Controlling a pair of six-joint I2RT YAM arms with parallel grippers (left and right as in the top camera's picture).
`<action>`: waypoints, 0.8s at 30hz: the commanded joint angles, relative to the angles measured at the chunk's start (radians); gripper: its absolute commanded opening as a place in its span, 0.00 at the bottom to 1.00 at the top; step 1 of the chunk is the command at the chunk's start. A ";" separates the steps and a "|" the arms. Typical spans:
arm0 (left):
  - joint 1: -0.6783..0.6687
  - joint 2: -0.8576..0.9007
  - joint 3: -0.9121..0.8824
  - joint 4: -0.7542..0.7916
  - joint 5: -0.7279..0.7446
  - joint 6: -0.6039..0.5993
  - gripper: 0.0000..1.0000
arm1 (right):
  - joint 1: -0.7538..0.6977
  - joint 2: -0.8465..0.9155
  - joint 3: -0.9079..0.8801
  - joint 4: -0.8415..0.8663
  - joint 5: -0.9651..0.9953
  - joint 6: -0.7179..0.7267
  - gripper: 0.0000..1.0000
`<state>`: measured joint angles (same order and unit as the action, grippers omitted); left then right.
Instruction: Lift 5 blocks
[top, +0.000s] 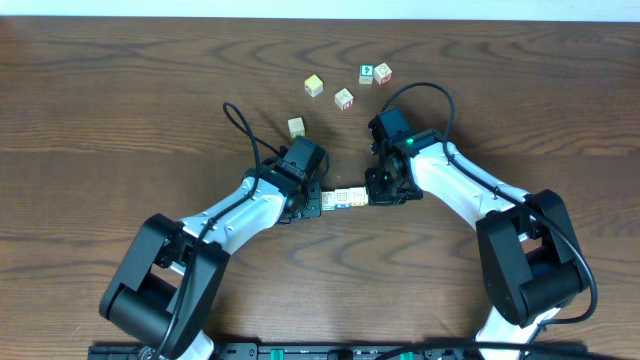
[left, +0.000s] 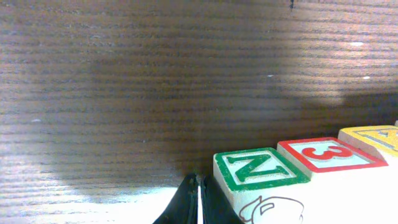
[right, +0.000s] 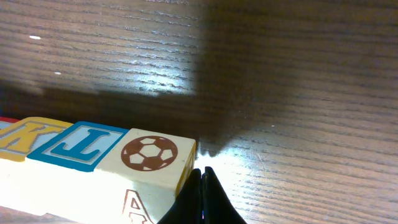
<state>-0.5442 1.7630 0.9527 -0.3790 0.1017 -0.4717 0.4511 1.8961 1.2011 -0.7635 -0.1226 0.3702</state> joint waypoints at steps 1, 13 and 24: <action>-0.065 -0.039 0.026 0.071 0.205 -0.006 0.07 | 0.074 -0.034 0.013 0.030 -0.336 -0.033 0.01; -0.065 -0.041 0.026 0.114 0.258 -0.013 0.07 | 0.074 -0.034 0.013 0.031 -0.375 -0.035 0.01; -0.065 -0.067 0.026 0.127 0.280 -0.013 0.07 | 0.074 -0.045 0.013 0.035 -0.384 -0.035 0.01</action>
<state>-0.5442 1.7535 0.9360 -0.3351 0.1230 -0.4751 0.4477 1.8946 1.2011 -0.7620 -0.1093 0.3706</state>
